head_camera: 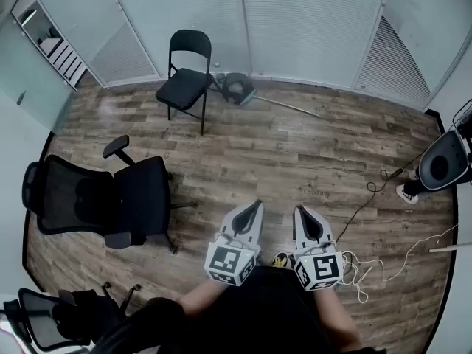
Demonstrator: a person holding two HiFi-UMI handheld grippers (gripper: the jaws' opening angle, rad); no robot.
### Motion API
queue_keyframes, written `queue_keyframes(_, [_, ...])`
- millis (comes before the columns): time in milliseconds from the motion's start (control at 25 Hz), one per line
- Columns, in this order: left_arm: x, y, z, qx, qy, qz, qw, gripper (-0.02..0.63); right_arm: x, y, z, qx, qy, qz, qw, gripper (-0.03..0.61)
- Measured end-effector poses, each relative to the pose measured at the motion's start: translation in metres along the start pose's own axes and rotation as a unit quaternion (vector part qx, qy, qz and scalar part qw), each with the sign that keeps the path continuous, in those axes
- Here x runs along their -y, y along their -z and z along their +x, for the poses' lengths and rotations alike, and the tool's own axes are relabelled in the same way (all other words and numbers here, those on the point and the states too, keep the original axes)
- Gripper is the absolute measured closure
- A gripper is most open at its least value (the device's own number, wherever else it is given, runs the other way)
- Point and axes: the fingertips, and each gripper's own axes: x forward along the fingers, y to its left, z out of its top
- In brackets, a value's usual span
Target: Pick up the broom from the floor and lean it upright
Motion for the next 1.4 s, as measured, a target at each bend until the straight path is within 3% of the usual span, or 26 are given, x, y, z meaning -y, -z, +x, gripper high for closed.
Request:
queue_keyframes(360, [-0.012, 0.007, -0.006, -0.008, -0.005, -0.014, 0.9999, 0.592, -0.008, 0.002, 0.003, -0.002, -0.007, -0.006, 1.000, 0.563])
queue_keyframes(640, [-0.025, 0.007, -0.018, -0.005, -0.007, -0.015, 0.9999, 0.592, -0.012, 0.001, 0.004, 0.006, 0.006, 0.009, 1.000, 0.563])
queue_keyframes(1400, [-0.085, 0.011, -0.021, 0.002, -0.014, -0.025, 0.9996, 0.592, -0.020, 0.013, 0.037, -0.012, 0.029, -0.015, 0.999, 0.563])
